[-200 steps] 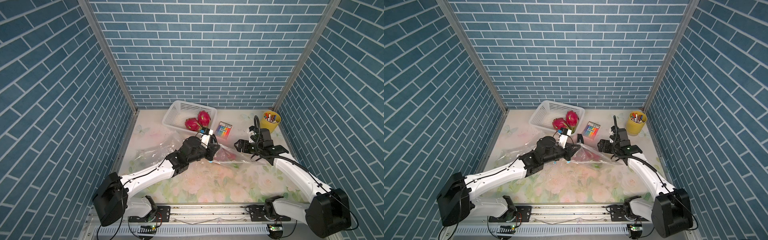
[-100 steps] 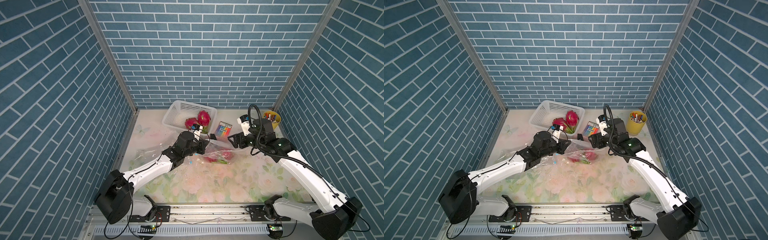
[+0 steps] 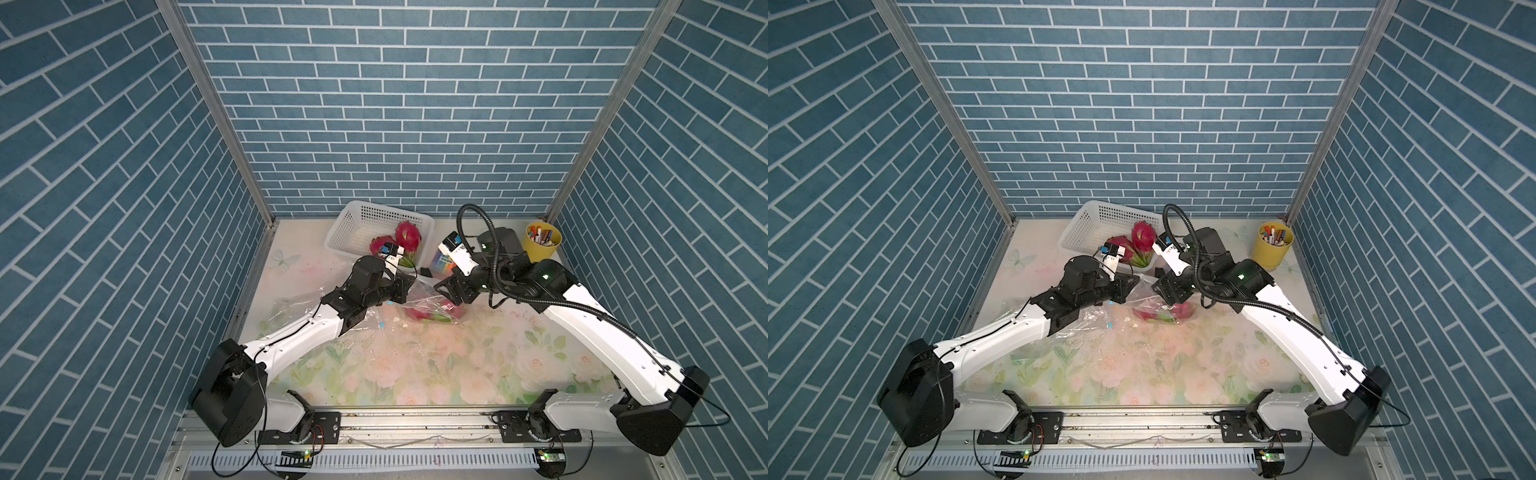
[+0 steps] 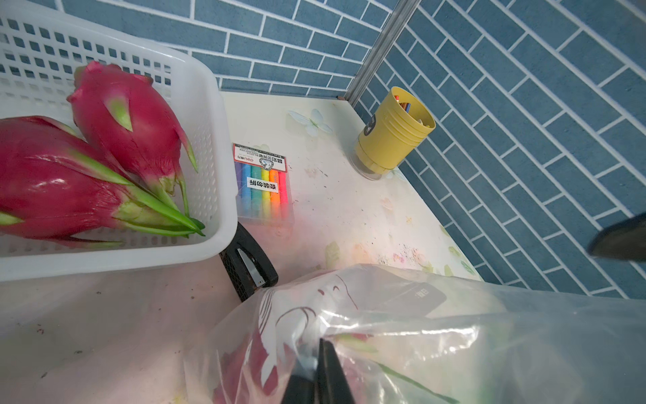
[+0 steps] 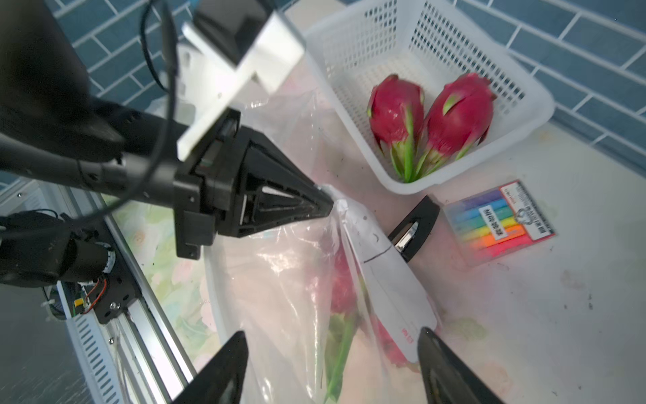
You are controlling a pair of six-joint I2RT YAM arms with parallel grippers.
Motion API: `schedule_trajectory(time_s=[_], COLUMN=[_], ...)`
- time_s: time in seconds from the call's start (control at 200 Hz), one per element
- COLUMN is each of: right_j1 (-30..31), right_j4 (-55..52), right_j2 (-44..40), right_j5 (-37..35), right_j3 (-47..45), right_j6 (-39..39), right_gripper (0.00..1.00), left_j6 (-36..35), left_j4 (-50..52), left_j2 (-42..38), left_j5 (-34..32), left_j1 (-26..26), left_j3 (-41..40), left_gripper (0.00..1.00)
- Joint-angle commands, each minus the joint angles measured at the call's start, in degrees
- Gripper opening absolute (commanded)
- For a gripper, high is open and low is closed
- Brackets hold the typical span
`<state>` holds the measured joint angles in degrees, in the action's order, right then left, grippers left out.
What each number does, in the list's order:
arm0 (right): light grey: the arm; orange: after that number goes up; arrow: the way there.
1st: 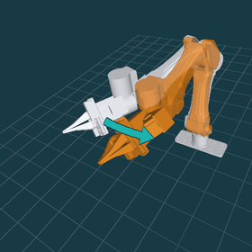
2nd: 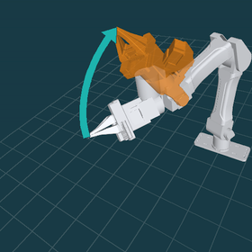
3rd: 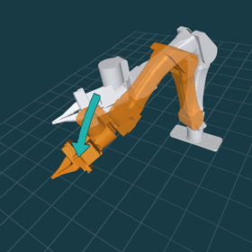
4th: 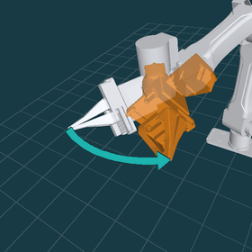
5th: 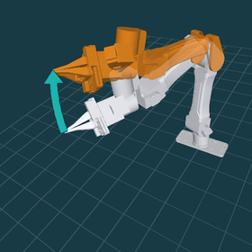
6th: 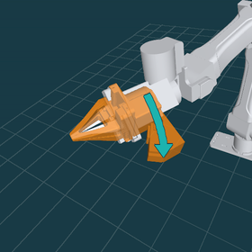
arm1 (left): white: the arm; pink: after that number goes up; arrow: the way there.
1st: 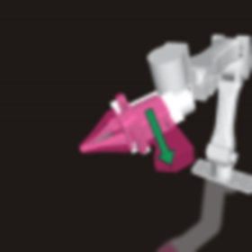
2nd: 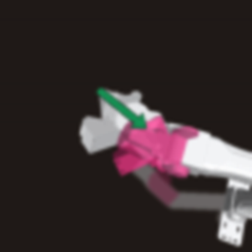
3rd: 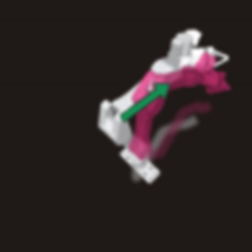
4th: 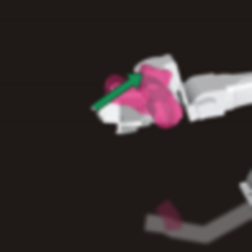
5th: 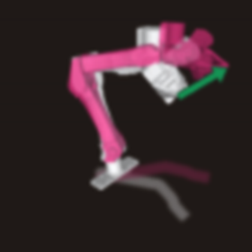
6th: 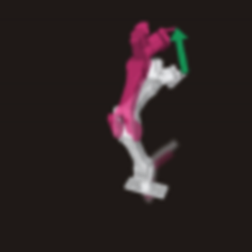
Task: Open the zip-top bag and take out the dragon fruit
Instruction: Pick up the zipper food storage bag at the center of the board.
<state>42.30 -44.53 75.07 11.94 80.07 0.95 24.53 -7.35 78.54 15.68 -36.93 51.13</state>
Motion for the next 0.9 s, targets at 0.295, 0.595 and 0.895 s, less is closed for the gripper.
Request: schedule_trajectory(time_s=[0.295,0.595,0.895], right_j1=[4.15,6.39,6.84], right_j4=[-1.33,2.05,3.55], right_j2=[4.56,6.62,8.73], right_j5=[2.93,-6.21,-13.50], right_j3=[-1.41,-3.61,-4.45], right_j6=[4.85,5.90,7.50], right_gripper=[0.85,0.87,0.30], left_j6=[-1.96,-1.58,-0.64], left_j4=[-1.38,-1.48,-1.69], left_j2=[4.22,6.56,7.03], left_j5=[2.07,3.28,3.70], left_j1=[3.25,3.43,3.62], left_j3=[4.36,6.40,6.74], left_gripper=[0.09,0.09,0.09])
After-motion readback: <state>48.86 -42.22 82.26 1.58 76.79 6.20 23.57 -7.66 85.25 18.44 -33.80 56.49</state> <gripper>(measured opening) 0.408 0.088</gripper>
